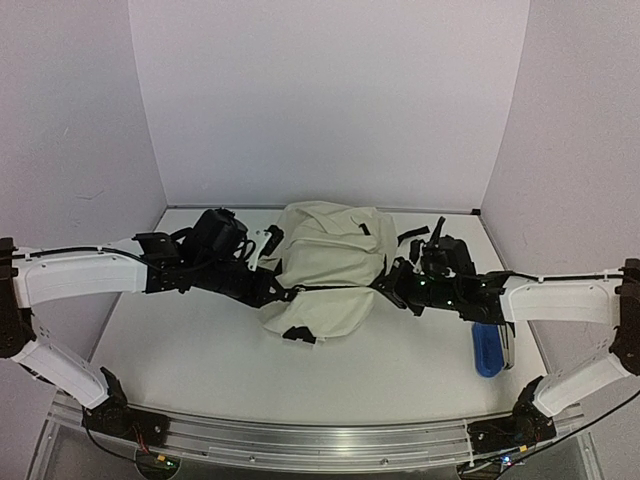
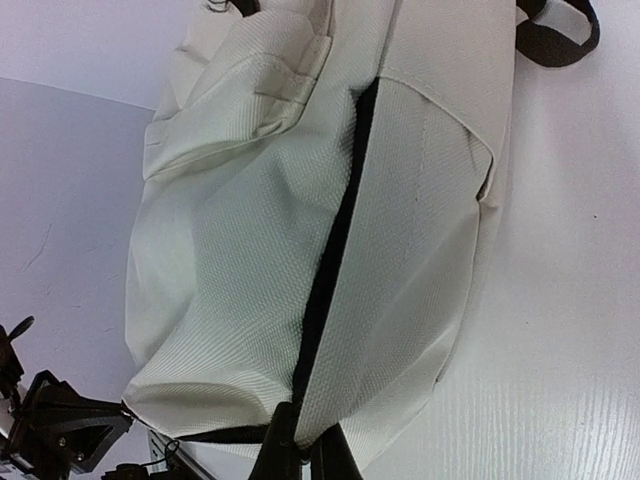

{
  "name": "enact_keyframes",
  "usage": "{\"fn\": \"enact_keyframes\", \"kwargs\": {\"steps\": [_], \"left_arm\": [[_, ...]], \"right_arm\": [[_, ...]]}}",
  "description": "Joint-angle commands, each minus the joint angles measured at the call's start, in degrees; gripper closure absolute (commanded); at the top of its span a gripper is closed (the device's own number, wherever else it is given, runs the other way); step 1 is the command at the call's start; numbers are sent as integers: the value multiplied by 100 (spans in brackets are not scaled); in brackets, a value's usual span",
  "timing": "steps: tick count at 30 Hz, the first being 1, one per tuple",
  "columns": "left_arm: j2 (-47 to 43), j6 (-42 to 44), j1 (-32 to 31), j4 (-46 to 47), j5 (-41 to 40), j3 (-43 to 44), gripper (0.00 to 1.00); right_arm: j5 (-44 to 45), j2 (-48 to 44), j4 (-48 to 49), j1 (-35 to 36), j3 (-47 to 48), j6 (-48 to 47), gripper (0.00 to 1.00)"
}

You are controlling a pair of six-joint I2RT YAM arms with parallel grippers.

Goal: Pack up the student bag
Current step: Zip the student bag at the center of the board.

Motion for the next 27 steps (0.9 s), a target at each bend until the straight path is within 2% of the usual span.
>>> {"fn": "enact_keyframes", "kwargs": {"steps": [1,6,10,11,12,14,16,22,27], "left_arm": [[-485,191,487,-479,-437,-129,100],[-236,226,503,-70,347,60,100],[234,182,498,305,1070,291,100],[326,144,498,452,1245,320,100],[400,92,498,626,1378,326,100],[483,-39,498,879,1641,313,100],[520,-172,496,1136,1821,262,100],[659,-812,424,1905,2276,-93,100],[895,-1046,133,2113,2256,-115,100]], "right_arm": [[1159,-529,-327,-771,-134,-384,100],[953,-522,-368,-976,20,-645,100],[145,-380,-385,-977,401,-1549,99],[-23,-412,-396,-974,454,-1862,95],[-194,-518,-428,-970,505,-2181,86],[-411,-864,-517,-960,522,-2676,57],[-521,-1205,-689,-945,514,-3201,41],[-829,-1923,-1086,-848,507,-3992,22],[-677,-1647,-1105,-288,592,-4184,18]]}}
